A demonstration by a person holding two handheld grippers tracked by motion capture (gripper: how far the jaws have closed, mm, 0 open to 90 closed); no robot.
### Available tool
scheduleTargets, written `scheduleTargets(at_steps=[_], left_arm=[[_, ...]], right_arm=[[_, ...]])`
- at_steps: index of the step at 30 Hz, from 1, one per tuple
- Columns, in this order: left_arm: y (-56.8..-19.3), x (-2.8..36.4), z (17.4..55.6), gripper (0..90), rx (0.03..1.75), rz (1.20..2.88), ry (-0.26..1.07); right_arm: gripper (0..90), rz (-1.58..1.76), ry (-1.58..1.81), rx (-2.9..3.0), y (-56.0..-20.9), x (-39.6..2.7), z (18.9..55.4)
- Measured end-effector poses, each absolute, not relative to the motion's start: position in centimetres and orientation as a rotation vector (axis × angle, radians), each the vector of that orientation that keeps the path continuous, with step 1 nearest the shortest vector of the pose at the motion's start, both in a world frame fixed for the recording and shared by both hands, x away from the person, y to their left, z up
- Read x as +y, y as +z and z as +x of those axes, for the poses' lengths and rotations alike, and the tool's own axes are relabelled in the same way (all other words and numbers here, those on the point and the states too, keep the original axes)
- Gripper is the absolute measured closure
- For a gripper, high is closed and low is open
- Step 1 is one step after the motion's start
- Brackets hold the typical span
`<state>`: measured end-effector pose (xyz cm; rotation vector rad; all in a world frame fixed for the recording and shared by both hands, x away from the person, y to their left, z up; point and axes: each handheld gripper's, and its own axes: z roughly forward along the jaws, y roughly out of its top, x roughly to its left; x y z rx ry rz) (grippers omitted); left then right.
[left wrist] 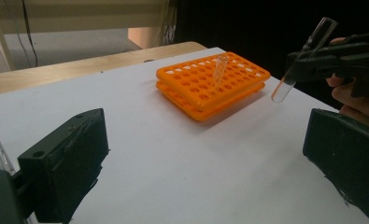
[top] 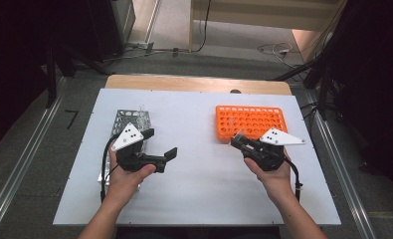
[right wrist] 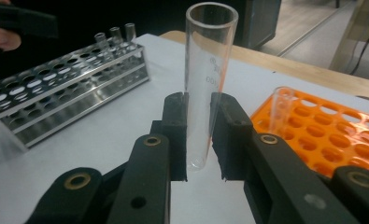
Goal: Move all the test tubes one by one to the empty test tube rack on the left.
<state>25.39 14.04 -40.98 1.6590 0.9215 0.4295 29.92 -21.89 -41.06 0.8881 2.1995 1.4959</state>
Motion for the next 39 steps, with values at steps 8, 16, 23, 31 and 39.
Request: scheduleTargets(at_steps=[8,16,23,31,39], left_arm=[[-40.9,12.7,25.1,0.0,0.884,1.674,0.401],[-40.8,11.3,24.7,3.4,0.835,1.685,0.355],[-40.8,9.6,24.3,14.6,0.796,1.707,0.331],[-41.1,7.8,24.1,34.3,0.767,1.756,0.333],[-41.3,6.8,23.9,50.3,0.716,1.777,0.312]], right_arm=[[73.7,0.838,1.487,2.267,-41.8,-19.9,28.6],[73.8,0.766,1.475,2.332,-42.5,-17.8,27.5],[73.7,0.711,1.463,2.373,-42.8,-16.4,26.7],[73.7,0.667,1.445,2.41,-43.3,-15.1,26.1],[73.8,0.639,1.44,2.439,-43.6,-14.2,25.8]])
